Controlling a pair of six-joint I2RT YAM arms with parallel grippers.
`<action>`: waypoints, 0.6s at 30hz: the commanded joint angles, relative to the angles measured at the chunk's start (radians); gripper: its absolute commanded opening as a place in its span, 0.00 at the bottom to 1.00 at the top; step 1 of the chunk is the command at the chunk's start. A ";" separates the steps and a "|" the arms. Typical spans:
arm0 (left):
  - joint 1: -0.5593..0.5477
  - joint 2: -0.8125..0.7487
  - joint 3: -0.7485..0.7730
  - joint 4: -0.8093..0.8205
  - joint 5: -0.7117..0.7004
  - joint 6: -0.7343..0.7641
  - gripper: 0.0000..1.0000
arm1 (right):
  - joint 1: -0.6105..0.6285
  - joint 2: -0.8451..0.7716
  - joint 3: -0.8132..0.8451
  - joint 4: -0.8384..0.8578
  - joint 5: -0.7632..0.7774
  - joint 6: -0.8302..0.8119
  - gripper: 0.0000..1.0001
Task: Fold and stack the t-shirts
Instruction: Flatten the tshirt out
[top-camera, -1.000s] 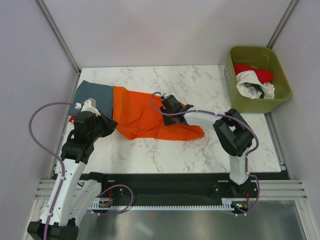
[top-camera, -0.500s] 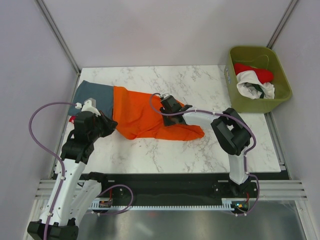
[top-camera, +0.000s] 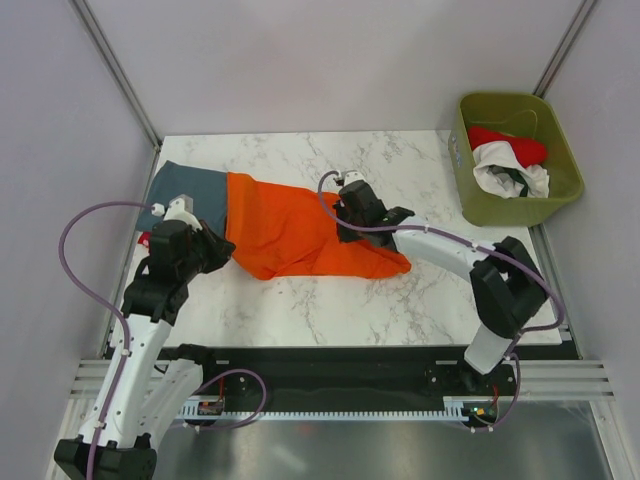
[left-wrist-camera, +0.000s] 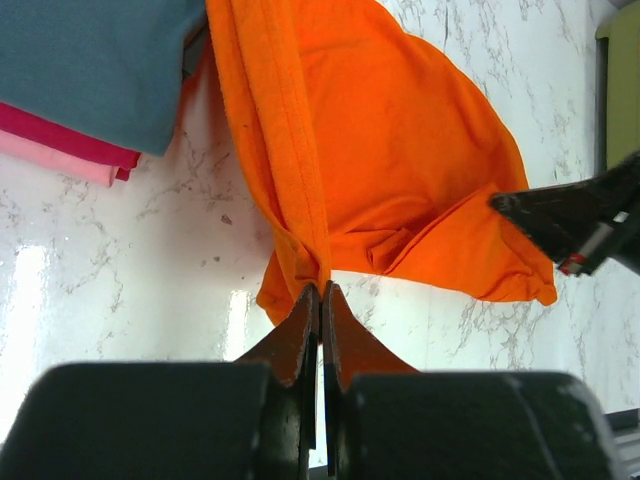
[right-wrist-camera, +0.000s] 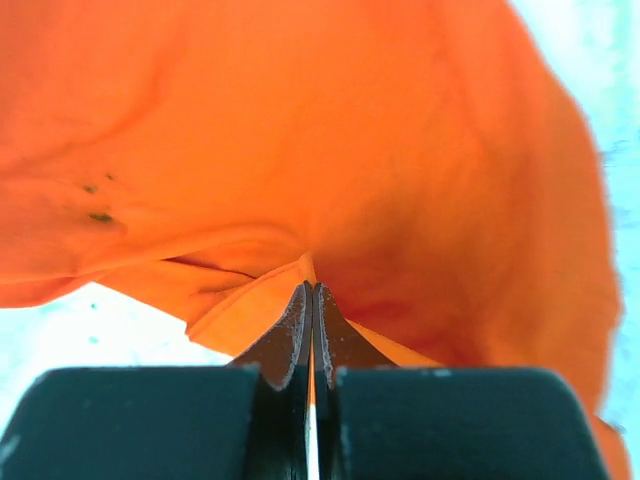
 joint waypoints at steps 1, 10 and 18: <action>-0.002 0.004 0.045 -0.010 -0.014 0.041 0.02 | -0.027 -0.095 -0.045 0.004 0.033 0.017 0.00; -0.002 0.030 0.050 -0.022 -0.037 0.035 0.02 | -0.202 -0.373 -0.209 0.016 0.093 0.109 0.00; -0.001 0.163 0.103 -0.027 -0.063 0.007 0.02 | -0.325 -0.632 -0.226 0.019 0.268 0.115 0.00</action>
